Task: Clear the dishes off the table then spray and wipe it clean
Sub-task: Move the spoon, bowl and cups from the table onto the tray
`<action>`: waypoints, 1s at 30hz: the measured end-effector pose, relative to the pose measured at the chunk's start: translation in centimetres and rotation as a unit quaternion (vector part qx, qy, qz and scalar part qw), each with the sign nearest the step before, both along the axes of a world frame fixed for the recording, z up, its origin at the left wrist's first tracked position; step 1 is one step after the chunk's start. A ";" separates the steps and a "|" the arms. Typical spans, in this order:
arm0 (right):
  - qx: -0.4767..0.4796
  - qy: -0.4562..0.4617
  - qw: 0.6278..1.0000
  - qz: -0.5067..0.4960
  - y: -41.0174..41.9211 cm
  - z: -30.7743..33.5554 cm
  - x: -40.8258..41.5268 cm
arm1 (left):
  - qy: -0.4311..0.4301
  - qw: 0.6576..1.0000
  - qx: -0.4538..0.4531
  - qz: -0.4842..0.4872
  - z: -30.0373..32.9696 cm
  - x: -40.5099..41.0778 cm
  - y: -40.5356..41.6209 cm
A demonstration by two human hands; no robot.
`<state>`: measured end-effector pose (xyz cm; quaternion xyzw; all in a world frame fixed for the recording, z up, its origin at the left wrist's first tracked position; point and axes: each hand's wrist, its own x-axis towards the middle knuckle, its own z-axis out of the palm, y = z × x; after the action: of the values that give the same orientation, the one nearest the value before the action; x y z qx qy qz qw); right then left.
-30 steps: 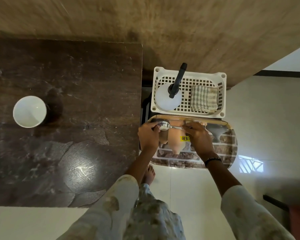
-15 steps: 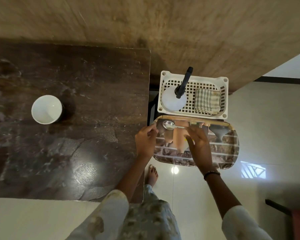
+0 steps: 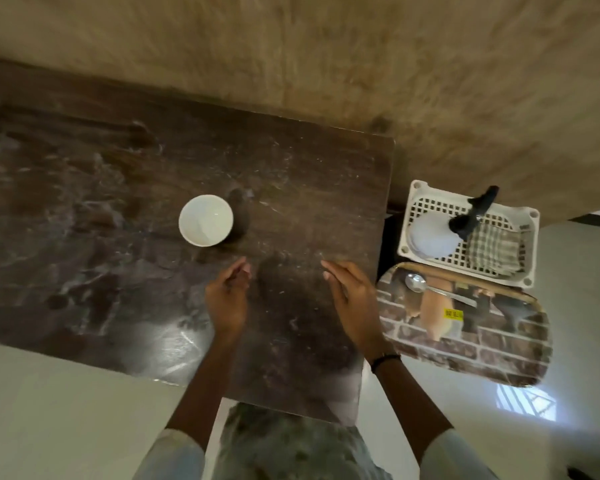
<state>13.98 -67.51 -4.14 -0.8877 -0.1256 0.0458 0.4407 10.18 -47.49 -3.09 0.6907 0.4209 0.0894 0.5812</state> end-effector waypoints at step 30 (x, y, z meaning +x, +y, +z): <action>0.077 0.230 0.962 -0.126 14.4 -2.3 2.8 | 0.015 0.992 0.080 -0.093 -1.3 3.4 9.0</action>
<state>16.77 -53.11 -6.47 -0.8252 0.0888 0.1828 0.5269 13.56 -38.53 -4.39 0.7724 0.3554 0.0577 0.5233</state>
